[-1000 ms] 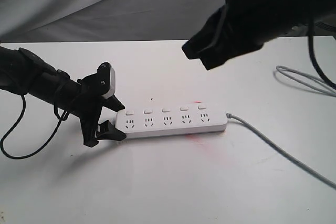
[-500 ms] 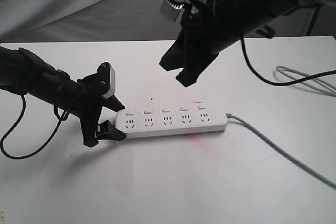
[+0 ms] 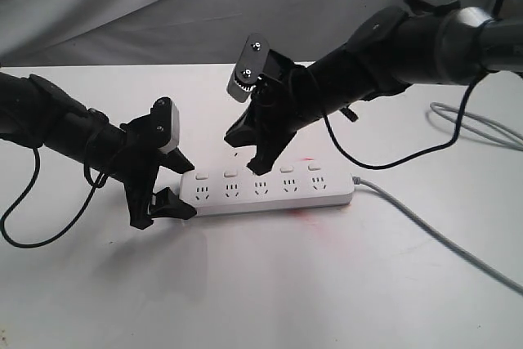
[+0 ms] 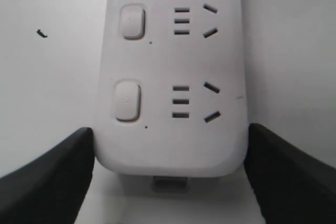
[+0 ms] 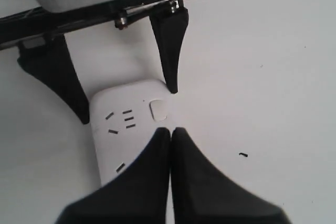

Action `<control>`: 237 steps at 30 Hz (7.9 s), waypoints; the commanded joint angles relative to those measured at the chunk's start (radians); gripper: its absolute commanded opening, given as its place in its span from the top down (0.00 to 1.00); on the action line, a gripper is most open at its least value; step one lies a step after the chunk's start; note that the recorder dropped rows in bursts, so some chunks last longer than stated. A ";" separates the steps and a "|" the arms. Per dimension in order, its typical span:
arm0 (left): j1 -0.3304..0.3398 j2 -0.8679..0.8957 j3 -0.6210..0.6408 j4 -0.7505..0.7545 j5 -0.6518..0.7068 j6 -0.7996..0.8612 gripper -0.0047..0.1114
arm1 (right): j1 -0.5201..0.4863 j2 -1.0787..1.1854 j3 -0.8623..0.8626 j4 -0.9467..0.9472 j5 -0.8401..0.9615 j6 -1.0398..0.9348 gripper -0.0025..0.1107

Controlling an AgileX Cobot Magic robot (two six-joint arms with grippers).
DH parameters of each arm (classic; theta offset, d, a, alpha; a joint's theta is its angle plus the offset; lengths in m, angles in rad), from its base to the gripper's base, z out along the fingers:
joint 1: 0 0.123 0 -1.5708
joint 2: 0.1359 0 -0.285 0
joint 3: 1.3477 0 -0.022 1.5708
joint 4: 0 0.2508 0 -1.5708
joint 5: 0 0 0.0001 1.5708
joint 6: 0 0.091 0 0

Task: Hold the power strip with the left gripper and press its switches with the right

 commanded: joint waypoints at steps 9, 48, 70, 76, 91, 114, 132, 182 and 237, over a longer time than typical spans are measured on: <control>-0.003 0.001 -0.001 0.033 -0.017 0.009 0.39 | 0.005 0.179 -0.222 0.075 0.154 -0.049 0.98; -0.003 0.001 -0.001 0.033 -0.017 0.009 0.39 | 0.046 0.285 -0.222 0.206 0.035 -0.356 0.71; -0.003 0.001 -0.001 0.033 -0.017 0.009 0.39 | 0.046 0.308 -0.222 0.087 -0.001 -0.340 0.71; -0.003 0.001 -0.001 0.033 -0.017 0.009 0.39 | 0.046 0.308 -0.222 0.041 -0.019 -0.320 0.71; -0.003 0.001 -0.001 0.033 -0.017 0.009 0.39 | 0.070 0.311 -0.222 0.024 0.000 -0.309 0.71; -0.003 0.001 -0.001 0.033 -0.017 0.009 0.39 | 0.058 0.337 -0.222 -0.111 -0.011 -0.187 0.71; -0.003 0.001 -0.001 0.033 -0.017 0.009 0.39 | 0.056 0.352 -0.222 -0.086 -0.040 -0.172 0.71; -0.003 0.001 -0.001 0.033 -0.017 0.009 0.39 | -0.002 0.248 -0.222 -0.110 0.063 -0.140 0.71; -0.003 0.001 -0.001 0.033 -0.017 0.009 0.39 | 0.014 0.247 -0.222 -0.159 0.089 -0.100 0.71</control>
